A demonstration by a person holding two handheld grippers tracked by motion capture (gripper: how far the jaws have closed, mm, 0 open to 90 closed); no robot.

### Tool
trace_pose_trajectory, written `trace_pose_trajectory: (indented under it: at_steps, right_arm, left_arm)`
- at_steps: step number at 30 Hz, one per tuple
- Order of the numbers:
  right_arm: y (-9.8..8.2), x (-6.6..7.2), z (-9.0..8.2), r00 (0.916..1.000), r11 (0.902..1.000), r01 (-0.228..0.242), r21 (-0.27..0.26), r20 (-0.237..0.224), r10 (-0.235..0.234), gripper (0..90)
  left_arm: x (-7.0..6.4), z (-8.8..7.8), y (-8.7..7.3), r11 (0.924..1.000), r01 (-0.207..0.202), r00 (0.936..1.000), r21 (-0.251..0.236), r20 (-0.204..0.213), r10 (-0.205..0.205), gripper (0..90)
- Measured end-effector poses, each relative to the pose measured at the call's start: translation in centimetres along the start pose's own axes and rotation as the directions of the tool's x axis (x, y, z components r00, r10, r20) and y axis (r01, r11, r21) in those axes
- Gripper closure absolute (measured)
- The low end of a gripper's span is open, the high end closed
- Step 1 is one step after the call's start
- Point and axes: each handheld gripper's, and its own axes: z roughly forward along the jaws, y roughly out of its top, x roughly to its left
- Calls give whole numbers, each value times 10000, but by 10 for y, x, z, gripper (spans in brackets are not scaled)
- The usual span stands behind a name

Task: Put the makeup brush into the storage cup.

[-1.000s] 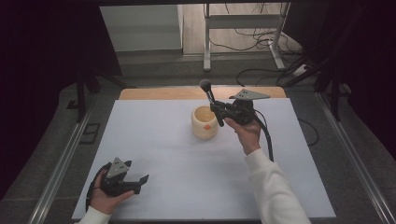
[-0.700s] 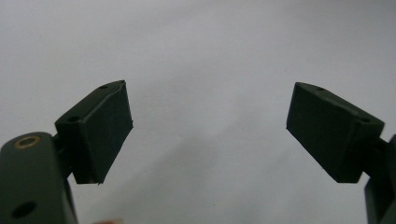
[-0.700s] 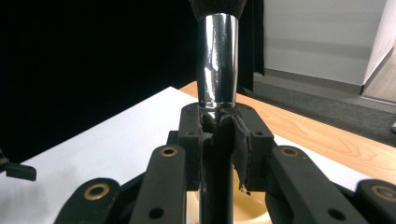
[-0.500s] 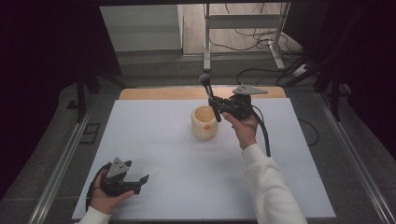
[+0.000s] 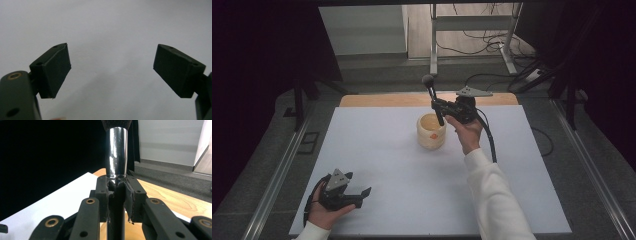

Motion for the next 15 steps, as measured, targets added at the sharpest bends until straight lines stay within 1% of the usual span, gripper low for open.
trace_pose_trajectory:
  at_steps: [8, 15]
  right_arm:
    - [2, -1, 10, 10000, 9999, -69, -99, 1, 69, 741]
    - [2, -2, 17, 9998, 9999, -107, -66, 169, 108, 741]
  left_arm:
    - [0, 0, 0, 10000, 14, 10000, -16, -2, -14, 147]
    - [1, 0, 0, 10000, -18, 10000, -3, -12, 18, 147]
